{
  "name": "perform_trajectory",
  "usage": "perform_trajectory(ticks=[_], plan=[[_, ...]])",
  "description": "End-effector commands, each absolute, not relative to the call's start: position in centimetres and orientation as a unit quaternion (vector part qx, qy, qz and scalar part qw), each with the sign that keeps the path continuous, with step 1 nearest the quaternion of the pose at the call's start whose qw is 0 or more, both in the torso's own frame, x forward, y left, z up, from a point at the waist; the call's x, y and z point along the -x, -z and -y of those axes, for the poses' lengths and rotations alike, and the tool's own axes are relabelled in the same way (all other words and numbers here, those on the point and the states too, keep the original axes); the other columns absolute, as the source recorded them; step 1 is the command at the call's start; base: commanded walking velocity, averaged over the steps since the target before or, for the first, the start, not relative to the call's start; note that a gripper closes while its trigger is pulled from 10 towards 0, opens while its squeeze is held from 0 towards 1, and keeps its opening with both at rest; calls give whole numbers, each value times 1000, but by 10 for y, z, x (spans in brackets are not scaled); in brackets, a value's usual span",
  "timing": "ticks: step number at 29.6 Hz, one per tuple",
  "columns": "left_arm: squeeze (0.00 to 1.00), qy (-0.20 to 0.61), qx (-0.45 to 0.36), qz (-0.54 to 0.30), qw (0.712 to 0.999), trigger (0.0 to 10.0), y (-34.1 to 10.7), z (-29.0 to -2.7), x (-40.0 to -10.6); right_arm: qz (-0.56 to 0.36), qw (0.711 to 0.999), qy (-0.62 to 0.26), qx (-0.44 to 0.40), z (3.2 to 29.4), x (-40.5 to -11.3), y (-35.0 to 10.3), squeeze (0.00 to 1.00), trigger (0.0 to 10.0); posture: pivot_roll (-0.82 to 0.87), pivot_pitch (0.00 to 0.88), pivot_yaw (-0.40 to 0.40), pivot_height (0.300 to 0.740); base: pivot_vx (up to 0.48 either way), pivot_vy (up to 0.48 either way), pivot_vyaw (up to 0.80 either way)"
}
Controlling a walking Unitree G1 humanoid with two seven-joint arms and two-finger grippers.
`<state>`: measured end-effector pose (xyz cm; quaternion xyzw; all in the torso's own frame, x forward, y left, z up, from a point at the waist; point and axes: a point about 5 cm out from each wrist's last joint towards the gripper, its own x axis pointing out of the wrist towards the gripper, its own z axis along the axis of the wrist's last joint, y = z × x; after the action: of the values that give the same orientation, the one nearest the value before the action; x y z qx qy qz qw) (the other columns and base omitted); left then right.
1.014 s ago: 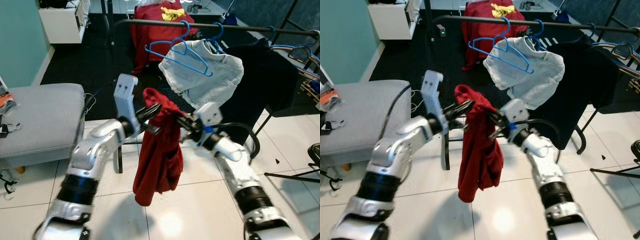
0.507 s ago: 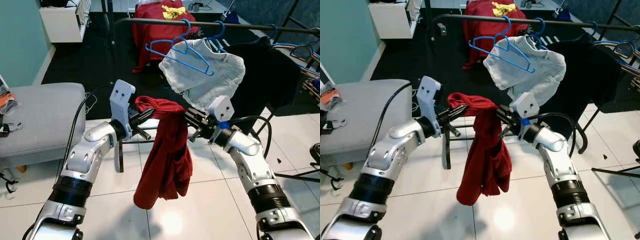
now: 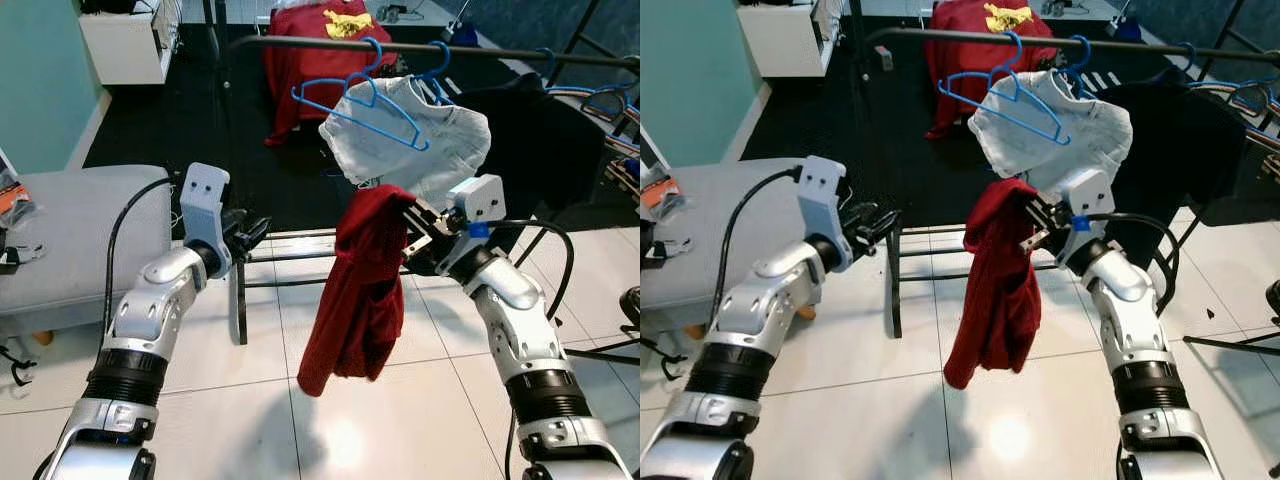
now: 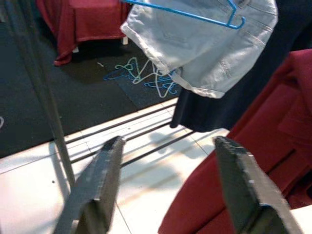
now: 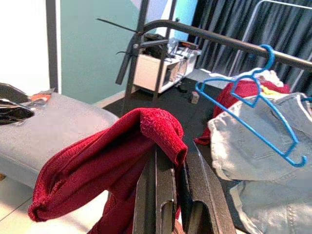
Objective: Hang hanger
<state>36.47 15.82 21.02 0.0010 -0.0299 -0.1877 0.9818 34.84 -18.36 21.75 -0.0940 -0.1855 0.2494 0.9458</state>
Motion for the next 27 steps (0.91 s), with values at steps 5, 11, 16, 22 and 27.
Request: perform_trajectory(ticks=[5,11,16,22,27], plan=[[1000,188,-21,29,981,10000,-209,-161,-365,193,966,-155,69,205,-356,-227,0,0,-75,116,-42,740,0,0,0],[0,202,-20,28,979,10000,-203,-149,-362,205,977,-49,4,232,-361,-239,0,0,-75,115,-48,740,0,0,0],[0,209,-16,48,977,10000,-206,-145,-361,204,978,-53,-5,233,-361,-241,0,0,-77,114,-47,740,0,0,0],[1000,299,-100,169,934,10000,-232,-126,-346,96,943,-295,121,177,-348,-201,0,0,-69,117,-51,740,0,0,0],[1000,362,-195,220,884,10000,-233,-111,-331,94,943,-300,113,168,-348,-195,0,0,-65,124,-50,740,0,0,0]])
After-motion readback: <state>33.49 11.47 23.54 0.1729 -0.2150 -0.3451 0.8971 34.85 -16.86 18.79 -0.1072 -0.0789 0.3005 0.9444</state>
